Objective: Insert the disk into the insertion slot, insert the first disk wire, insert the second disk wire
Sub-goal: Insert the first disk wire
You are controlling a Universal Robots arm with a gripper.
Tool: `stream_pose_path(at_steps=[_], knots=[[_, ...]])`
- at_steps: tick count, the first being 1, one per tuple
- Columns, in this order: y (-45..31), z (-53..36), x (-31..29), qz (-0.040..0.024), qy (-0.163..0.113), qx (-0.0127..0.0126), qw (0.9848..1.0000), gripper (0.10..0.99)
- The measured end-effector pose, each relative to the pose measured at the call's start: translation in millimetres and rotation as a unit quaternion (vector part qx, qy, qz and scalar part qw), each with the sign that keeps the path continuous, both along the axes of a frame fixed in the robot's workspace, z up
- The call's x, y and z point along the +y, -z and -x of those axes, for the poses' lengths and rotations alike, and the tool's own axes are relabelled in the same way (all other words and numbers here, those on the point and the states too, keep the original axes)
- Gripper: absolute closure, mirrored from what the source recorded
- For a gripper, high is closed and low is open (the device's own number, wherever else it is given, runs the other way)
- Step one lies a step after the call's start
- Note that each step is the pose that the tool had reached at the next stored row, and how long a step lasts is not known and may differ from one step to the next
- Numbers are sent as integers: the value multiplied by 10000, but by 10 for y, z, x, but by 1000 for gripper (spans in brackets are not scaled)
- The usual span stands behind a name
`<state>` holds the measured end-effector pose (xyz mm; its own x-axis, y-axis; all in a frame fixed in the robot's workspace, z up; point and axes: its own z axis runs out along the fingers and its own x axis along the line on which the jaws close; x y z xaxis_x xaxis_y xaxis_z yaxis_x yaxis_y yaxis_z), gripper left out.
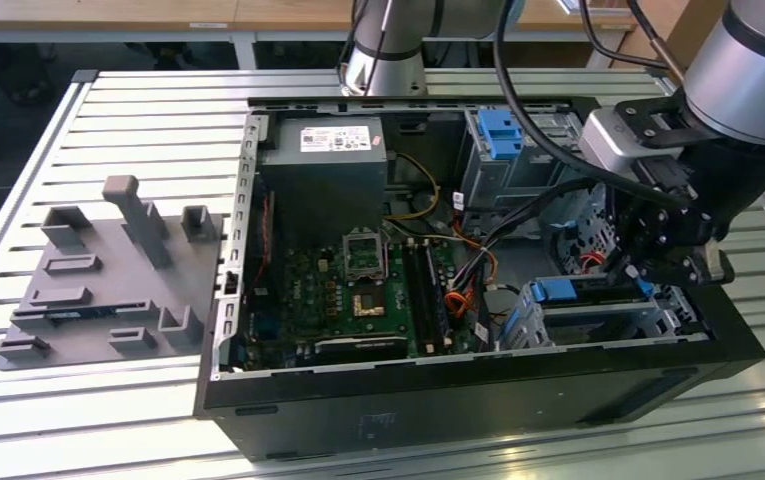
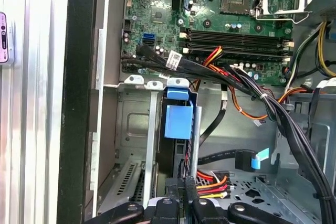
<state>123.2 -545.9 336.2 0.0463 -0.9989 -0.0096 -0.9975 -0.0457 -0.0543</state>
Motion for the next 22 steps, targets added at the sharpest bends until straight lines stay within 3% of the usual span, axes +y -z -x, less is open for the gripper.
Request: stream_pose_path(at_steps=[22], knots=[[21, -10, 21, 0, 25, 0, 10000, 922]])
